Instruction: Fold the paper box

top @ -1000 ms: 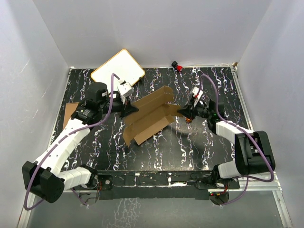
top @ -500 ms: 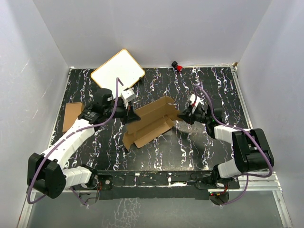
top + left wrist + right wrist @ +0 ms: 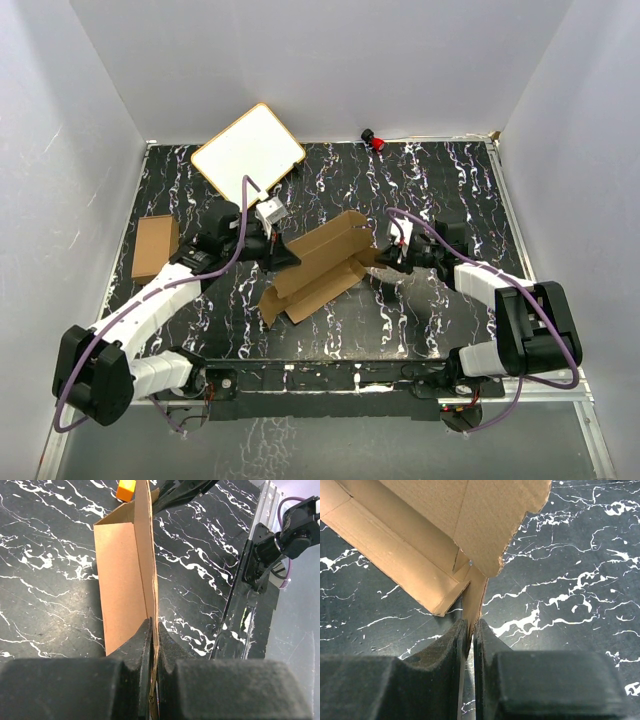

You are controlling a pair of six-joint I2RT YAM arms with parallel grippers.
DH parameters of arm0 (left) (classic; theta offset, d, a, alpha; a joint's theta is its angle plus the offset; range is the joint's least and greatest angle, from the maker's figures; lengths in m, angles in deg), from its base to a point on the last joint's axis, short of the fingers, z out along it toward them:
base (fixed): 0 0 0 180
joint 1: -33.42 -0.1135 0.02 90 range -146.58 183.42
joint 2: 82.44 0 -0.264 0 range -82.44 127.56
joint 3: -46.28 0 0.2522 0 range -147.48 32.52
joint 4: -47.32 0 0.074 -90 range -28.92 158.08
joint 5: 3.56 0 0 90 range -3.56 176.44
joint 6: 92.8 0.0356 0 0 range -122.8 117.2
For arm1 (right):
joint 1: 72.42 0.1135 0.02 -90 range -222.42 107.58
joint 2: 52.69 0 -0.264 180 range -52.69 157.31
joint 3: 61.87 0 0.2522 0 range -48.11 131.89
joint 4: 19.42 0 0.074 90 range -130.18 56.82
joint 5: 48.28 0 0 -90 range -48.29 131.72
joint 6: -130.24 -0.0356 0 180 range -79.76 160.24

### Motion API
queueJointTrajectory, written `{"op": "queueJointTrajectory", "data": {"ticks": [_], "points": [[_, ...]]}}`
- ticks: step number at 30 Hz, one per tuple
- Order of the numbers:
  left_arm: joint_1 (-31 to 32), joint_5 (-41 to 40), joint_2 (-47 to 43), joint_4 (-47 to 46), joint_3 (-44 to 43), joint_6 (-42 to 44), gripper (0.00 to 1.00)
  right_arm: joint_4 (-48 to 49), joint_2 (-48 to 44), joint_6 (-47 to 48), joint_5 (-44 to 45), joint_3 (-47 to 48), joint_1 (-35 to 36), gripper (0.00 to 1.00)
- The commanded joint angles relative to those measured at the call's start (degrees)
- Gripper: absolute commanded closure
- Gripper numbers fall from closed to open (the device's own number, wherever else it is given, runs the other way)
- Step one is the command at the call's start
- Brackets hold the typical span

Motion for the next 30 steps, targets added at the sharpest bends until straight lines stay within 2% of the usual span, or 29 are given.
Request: {"op": "queueJointTrajectory", "data": {"ticks": [1,13,25,30], "points": [[1.5,-0.2,-2.7,-2.4,1.2,-1.7,1.0,-2.2,-1.9,4.9,-3.4,2.0,0.7,0.85],[4.4,-2.8,-2.9,-3.6,2.2,-2.7,1.0,-10.0,-3.8,13.9,-0.3,1.1,2.1,0.85],[5.3,-6.0,-5.2,-6.7,4.3,-4.4,1.0,-8.4,-3.0,10.5,1.0,1.4,3.3,0.85],[5.5,-7.0,-6.3,-10.7,6.9,-6.2,1.0,-6.8,-3.8,10.5,1.3,0.5,3.4,0.85]]}}
